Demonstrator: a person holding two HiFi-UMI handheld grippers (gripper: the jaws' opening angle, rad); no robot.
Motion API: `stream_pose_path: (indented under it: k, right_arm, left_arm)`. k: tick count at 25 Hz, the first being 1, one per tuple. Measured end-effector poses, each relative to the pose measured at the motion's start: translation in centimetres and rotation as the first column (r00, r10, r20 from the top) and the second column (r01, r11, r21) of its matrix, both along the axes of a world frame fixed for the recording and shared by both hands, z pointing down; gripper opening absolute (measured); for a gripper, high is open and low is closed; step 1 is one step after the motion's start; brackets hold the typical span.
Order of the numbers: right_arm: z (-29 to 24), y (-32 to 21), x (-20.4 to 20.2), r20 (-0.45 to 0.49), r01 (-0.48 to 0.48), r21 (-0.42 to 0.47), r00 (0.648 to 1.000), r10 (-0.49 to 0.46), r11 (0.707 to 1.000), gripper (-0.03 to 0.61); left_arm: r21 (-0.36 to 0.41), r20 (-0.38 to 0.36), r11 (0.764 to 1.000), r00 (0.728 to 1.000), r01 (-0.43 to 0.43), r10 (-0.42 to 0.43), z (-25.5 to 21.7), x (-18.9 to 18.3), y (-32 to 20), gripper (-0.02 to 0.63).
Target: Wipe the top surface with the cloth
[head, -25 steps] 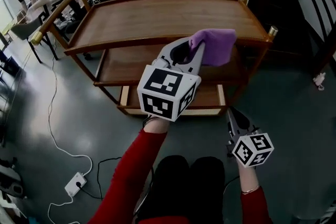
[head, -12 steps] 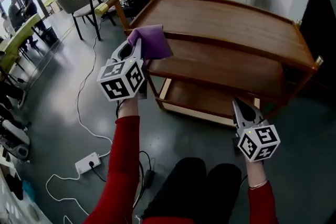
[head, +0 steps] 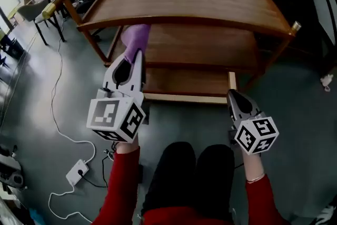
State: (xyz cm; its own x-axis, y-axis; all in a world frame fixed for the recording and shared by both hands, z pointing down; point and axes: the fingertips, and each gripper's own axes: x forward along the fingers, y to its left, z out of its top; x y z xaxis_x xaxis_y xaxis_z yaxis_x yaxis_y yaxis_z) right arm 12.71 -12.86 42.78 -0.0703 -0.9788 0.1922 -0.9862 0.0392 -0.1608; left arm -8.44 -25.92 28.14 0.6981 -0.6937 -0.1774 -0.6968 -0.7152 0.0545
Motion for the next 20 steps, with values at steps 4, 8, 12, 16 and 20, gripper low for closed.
stream_pose_path:
  k: [4, 8, 12, 16, 20]
  right_arm:
    - [2.3, 5.1, 6.1, 0.042, -0.18, -0.058, 0.982, 0.183, 0.982, 0.005]
    - [3.8, 10.8, 10.3, 0.057, -0.327, -0.099, 0.941, 0.334, 0.94, 0.005]
    - [4.4, 14.9, 11.9, 0.07, -0.407, -0.132, 0.906, 0.418, 0.904, 0.005]
    - [4.5, 14.7, 12.1, 0.074, -0.402, -0.127, 0.908, 0.412, 0.907, 0.005]
    - [4.3, 11.2, 10.3, 0.083, -0.312, -0.105, 0.943, 0.321, 0.944, 0.005]
  left_arm:
    - [-0.066, -0.015, 0.889, 0.891, -0.453, 0.453, 3.6, 18.2, 10.1, 0.049]
    - [-0.142, 0.019, 0.78, 0.786, -0.61, 0.618, 7.6, 30.6, 16.0, 0.049]
    - [-0.194, 0.092, 0.799, 0.8, -0.57, 0.593, 10.7, 35.4, 16.2, 0.049]
    - [-0.225, 0.14, 0.854, 0.851, -0.47, 0.506, 13.0, 34.1, 12.0, 0.049]
    - [-0.235, 0.15, 0.924, 0.928, -0.303, 0.342, 13.5, 26.8, 5.8, 0.049]
